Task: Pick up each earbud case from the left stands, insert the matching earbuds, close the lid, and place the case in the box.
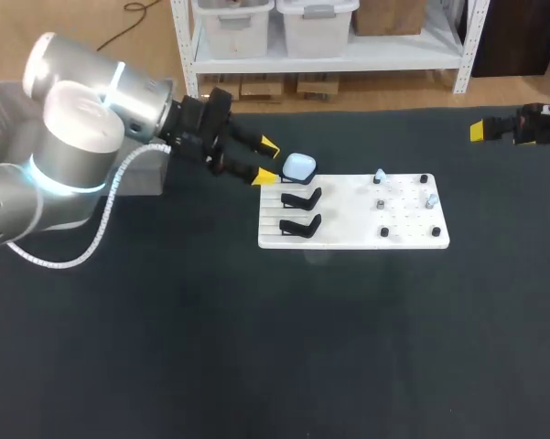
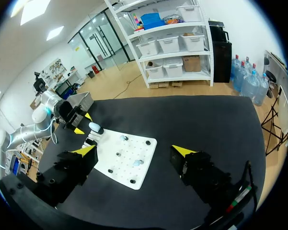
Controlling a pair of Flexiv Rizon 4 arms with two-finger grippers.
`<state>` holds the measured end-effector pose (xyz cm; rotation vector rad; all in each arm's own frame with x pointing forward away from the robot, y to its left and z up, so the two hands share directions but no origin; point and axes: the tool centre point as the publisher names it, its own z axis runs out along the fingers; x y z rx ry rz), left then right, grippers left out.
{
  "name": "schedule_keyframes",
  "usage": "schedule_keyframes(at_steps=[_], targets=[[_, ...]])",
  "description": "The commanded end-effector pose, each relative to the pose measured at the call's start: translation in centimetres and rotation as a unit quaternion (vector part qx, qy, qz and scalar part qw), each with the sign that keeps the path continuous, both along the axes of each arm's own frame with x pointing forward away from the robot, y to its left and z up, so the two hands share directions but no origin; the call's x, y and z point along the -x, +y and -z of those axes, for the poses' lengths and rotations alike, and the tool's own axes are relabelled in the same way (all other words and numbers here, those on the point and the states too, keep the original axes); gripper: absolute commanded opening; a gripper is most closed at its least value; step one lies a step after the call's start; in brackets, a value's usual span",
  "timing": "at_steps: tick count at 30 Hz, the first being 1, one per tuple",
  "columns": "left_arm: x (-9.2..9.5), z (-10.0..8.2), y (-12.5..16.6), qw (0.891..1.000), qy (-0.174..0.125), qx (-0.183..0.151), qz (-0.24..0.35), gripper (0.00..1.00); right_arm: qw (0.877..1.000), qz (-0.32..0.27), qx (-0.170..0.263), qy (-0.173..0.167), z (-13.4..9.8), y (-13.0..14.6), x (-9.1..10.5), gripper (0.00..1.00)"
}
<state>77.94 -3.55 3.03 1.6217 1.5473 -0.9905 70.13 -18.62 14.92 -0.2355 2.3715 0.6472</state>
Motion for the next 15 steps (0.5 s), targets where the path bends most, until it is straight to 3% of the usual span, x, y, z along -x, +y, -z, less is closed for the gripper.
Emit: schedule_keyframes(at_steps=[1, 15], targets=[[-0.1, 0.5, -0.5, 1.000, -0.001, 0.002, 0.001, 0.67, 1.000, 0.000, 0.001, 0.000, 0.0, 0.0, 0.0, 1.00], [-0.6, 0.8, -1.6, 1.000, -0.020, 0.007, -0.008, 0.58, 1.000, 0.000, 0.001, 0.000, 0.0, 0.0, 0.0, 1.00]])
